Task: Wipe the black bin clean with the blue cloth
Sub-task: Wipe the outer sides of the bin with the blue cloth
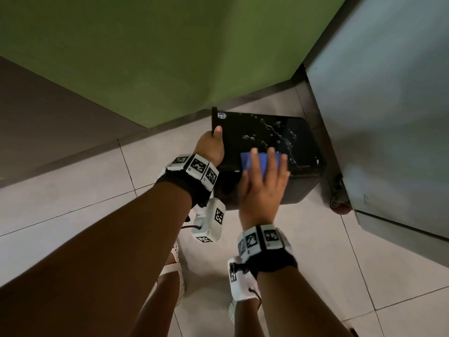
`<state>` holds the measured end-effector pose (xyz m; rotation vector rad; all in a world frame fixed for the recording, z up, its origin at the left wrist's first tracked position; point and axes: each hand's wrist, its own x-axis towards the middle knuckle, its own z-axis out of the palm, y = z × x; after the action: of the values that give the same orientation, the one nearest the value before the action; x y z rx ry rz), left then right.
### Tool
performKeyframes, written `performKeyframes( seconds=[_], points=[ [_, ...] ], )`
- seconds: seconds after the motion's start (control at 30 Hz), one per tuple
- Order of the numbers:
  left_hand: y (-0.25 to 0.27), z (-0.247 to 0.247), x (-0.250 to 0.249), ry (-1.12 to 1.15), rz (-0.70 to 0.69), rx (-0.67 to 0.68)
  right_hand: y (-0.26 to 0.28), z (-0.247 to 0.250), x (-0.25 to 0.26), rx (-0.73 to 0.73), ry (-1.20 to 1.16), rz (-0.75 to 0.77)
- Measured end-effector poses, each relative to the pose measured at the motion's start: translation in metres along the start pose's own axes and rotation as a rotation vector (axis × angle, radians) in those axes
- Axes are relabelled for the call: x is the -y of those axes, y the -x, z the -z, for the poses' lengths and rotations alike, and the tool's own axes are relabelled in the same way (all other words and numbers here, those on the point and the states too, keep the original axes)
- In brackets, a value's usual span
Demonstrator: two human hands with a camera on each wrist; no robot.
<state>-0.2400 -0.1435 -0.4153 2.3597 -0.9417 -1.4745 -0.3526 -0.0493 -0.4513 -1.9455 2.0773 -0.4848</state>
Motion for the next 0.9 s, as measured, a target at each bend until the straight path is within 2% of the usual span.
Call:
performKeyframes(
  seconds=[0.13,0.27,0.37,0.43,0.53,0.6,0.77,0.9],
  points=[
    [0.002,-0.004,0.005,0.033,-0.014,-0.016,-0.029,0.012,-0.034,-0.084,0.039,-0.254],
    [0.001,-0.007,0.007,0.059,-0.025,-0.056,-0.05,0.024,-0.066,-0.035,-0.016,-0.406],
    [0.004,-0.009,0.011,0.105,-0.041,-0.089,-0.054,0.022,-0.065,-0.032,-0.005,-0.521],
    [0.007,-0.009,0.014,0.144,-0.072,-0.107,-0.046,0.016,-0.052,-0.044,0.052,-0.49],
    [0.01,-0.006,0.022,0.156,-0.131,-0.124,-0.018,0.001,-0.033,0.01,0.063,-0.254],
    [0.012,-0.006,0.033,0.166,-0.146,-0.126,-0.003,-0.005,-0.033,0.06,0.04,-0.155],
    [0.018,-0.013,0.048,0.277,-0.095,-0.086,-0.003,-0.003,-0.049,0.1,-0.143,-0.24],
    [0.005,-0.013,0.036,0.387,-0.078,-0.146,-0.008,-0.011,-0.05,0.07,-0.147,-0.241]
  ],
)
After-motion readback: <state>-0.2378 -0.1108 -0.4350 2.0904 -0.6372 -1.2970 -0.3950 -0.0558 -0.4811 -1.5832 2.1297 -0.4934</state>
